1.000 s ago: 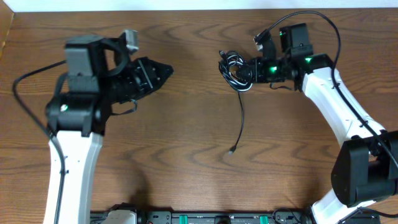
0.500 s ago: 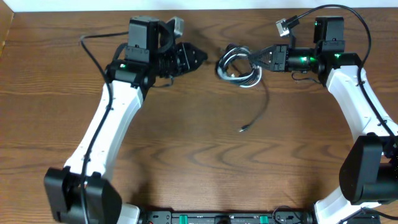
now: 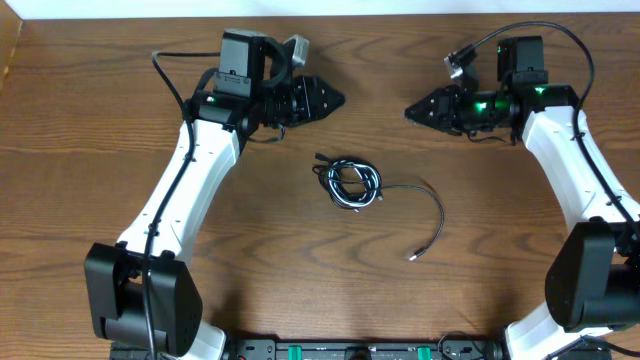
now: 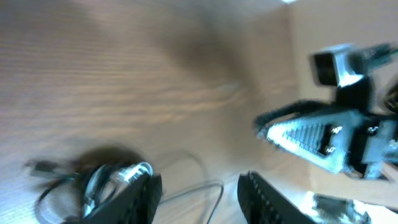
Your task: Untangle cables
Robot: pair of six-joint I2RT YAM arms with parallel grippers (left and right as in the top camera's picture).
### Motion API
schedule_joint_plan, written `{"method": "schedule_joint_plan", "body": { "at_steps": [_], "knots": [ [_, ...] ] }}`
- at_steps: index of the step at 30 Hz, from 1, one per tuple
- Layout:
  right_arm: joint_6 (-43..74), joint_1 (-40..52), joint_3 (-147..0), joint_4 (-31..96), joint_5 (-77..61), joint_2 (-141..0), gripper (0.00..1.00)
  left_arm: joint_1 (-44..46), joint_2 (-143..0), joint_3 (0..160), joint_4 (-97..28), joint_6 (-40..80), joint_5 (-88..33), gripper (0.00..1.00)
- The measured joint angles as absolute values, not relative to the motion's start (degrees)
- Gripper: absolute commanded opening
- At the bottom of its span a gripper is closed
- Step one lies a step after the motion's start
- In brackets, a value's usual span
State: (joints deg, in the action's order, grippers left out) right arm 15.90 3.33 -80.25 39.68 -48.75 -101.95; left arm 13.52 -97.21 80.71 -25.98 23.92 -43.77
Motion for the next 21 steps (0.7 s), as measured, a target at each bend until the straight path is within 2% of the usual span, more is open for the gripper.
{"method": "schedule_joint_plan", "body": {
  "at_steps": [8,11,16,21],
  "knots": [
    [15.66,3.22,-80.25,42.06,-37.5,-101.95,0.46,17.47,-97.65,80.71,-37.85,21.56,-31.68,0.46],
    [14.72,3.25,-80.25,42.7,-36.16,-101.95,0.51,19.59,-98.02,80.71,-39.38,18.52,-29.15,0.56],
    [13.54,2.81,-80.25,42.92,-33.89,-101.95,0.55,23.05,-98.08,80.71,-39.66,10.11,-26.81,0.63],
    [12.45,-0.01,-80.25,44.42,-33.06,-101.95,0.57,25.28,-100.88,80.71,-40.12,3.92,-21.76,0.63]
  ]
}}
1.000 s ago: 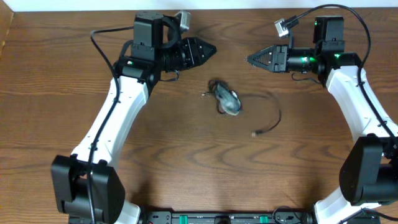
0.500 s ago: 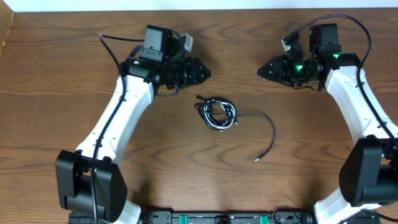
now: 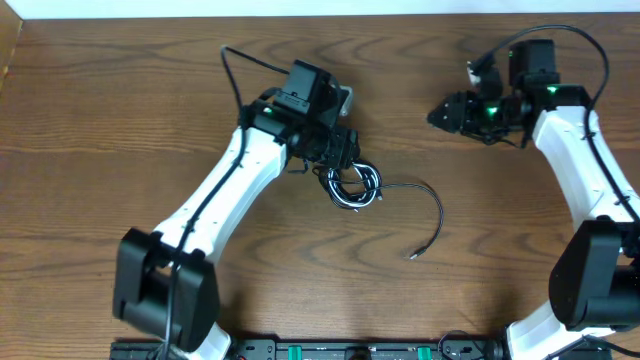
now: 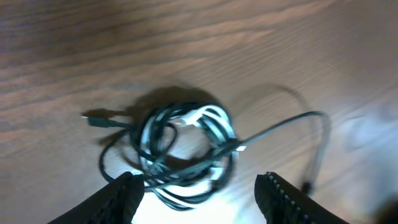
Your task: Untangle cables
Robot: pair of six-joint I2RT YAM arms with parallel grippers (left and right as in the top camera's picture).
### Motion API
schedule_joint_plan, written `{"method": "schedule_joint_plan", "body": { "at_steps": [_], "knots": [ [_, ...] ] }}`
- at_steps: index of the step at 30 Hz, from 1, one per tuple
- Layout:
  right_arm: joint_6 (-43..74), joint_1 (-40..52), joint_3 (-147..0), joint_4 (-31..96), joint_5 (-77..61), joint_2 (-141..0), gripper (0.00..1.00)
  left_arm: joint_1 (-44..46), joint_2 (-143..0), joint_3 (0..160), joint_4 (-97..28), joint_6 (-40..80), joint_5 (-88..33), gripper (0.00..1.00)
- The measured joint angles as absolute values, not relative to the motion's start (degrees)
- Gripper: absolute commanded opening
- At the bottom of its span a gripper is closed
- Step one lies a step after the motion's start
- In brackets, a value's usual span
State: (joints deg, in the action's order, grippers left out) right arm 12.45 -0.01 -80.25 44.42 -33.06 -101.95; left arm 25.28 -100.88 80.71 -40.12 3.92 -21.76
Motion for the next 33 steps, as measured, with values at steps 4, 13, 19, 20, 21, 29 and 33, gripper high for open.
{"method": "schedule_joint_plan", "body": {
  "at_steps": [4,13,19,20,21,29,33],
  "knots": [
    [10.68,-2.02,-80.25,45.65,-32.51,-101.95,0.59,25.17,-106.39,80.71,-40.03,-1.23,-20.58,0.63],
    [8.78,-2.46,-80.25,46.11,-32.49,-101.95,0.61,25.19,-110.76,80.71,-40.07,-8.82,-23.44,0.59],
    [8.49,-2.46,-80.25,46.39,-32.49,-101.95,0.62,25.19,-110.69,80.71,-41.15,-9.37,-24.43,0.59],
    [8.49,-2.46,-80.25,46.39,-32.47,-101.95,0.62,25.17,-110.63,80.71,-41.34,-9.19,-24.56,0.59],
    [8.49,-2.46,-80.25,46.46,-32.49,-101.95,0.62,25.17,-110.41,80.71,-41.58,-8.49,-24.69,0.59],
    [8.49,-2.46,-80.25,46.46,-32.49,-101.95,0.64,26.02,-105.95,81.71,-39.2,0.43,-24.69,0.59],
    [8.47,-2.46,-80.25,46.59,-32.49,-101.95,0.64,27.88,-106.96,81.78,-39.4,0.99,-21.61,0.58]
  ]
}}
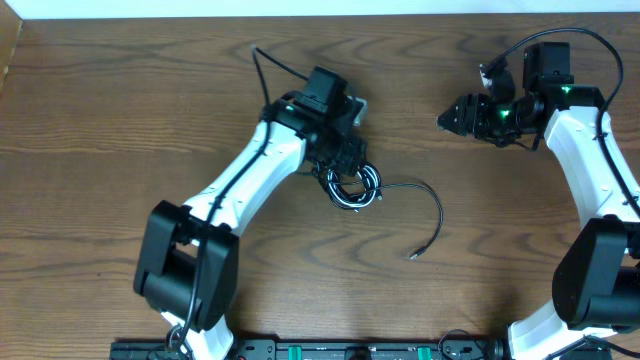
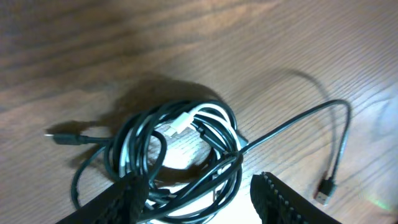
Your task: Untangle cables
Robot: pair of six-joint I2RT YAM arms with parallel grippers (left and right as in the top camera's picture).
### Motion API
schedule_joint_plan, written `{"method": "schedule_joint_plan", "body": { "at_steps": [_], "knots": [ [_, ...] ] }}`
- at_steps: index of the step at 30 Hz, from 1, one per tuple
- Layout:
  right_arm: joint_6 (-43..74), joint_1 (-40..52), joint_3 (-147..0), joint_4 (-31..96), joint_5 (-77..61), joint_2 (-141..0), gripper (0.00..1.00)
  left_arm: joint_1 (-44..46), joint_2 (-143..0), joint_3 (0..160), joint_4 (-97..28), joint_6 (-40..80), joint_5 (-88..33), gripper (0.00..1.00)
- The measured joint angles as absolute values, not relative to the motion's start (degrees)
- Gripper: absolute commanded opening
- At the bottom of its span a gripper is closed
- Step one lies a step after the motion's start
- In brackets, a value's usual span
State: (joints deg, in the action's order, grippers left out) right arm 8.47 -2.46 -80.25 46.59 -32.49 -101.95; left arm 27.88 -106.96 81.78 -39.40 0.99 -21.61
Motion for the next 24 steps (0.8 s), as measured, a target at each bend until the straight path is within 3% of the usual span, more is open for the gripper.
{"method": "schedule_joint_plan", "body": {
  "at_steps": [6,11,18,24],
  "knots": [
    [8.47,-2.46,-80.25,47.4,-31.44,-101.95,0.65,28.6,-110.41,81.76,-40.18,-1.32,-20.16,0.58],
    [8.47,-2.46,-80.25,47.57,-30.87,-101.95,0.65,28.62,-110.45,81.73,-40.12,-2.11,-19.77,0.43],
    [8.47,-2.46,-80.25,47.7,-30.55,-101.95,0.65,28.62,-110.45,81.73,-40.49,-3.64,-19.31,0.08],
    [8.47,-2.46,-80.25,47.77,-30.33,-101.95,0.65,28.56,-110.45,81.73,-43.29,-4.34,-19.31,0.07]
  ]
}}
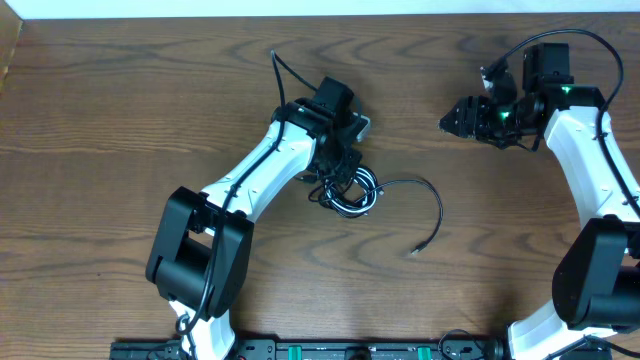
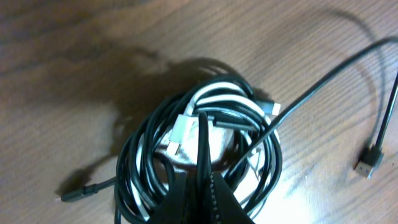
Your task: Untangle cables
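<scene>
A tangled coil of black and white cables (image 1: 352,192) lies on the wooden table (image 1: 120,120) near its middle. In the left wrist view the coil (image 2: 249,115) fills the frame, with a white plug (image 2: 179,130) inside it. My left gripper (image 1: 338,176) is down on the coil's left side, shut (image 2: 202,180) on one black strand (image 2: 203,134) that runs up between the fingers. A loose black tail (image 1: 438,212) curves out to the right and ends in a plug (image 2: 371,157). My right gripper (image 1: 448,121) hovers far to the upper right, away from the cables.
A short black plug end (image 2: 76,194) sticks out at the coil's lower left. The arm bases sit at the table's front edge, left (image 1: 190,280) and right (image 1: 590,290). A pale wall strip (image 1: 320,6) runs along the far edge.
My left gripper was open just over the coil; now it is lower and shut on a black strand. The coil looks slightly shifted. The right arm has hardly moved.
My left gripper started at the upper left, away from the coil, fingers apart. Then it was above the coil, then closer over it and still open. Now it grips a black strand. The right gripper has drawn back a little toward the upper right.
</scene>
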Robot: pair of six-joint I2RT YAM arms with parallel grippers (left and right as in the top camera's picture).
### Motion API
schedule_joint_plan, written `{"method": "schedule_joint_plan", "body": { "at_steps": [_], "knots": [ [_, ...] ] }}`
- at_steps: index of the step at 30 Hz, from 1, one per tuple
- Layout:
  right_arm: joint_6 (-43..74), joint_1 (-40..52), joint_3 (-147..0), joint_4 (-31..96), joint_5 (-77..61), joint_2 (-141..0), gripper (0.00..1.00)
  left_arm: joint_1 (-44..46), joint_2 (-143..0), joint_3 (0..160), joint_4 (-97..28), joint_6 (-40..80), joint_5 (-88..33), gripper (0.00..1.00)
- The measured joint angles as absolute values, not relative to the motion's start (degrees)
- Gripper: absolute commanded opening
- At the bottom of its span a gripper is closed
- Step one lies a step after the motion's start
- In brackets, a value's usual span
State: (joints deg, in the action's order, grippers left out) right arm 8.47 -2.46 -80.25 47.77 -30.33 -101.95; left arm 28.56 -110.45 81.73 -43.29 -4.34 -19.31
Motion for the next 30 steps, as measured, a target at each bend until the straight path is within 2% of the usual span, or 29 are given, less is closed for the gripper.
{"method": "schedule_joint_plan", "body": {
  "at_steps": [6,13,18,25,30],
  "knots": [
    [8.47,-2.35,-80.25,47.79,-30.3,-101.93,0.67,26.68,-107.83,84.71,-45.74,-1.56,-19.59,0.08],
    [8.47,-0.56,-80.25,47.88,-32.14,-101.93,0.66,23.51,-92.14,89.45,-37.04,6.2,-23.86,0.07],
    [7.11,1.3,-80.25,46.5,-37.54,-101.93,0.66,23.7,-84.9,90.0,-32.77,12.12,-25.52,0.08],
    [4.23,1.87,-80.25,41.91,-48.69,-101.95,0.68,23.7,-83.57,89.95,-27.44,18.39,-25.63,0.07],
    [1.39,2.04,-80.25,38.46,-56.14,-101.93,0.76,23.7,-83.57,89.95,-26.76,20.21,-25.76,0.07]
  ]
}}
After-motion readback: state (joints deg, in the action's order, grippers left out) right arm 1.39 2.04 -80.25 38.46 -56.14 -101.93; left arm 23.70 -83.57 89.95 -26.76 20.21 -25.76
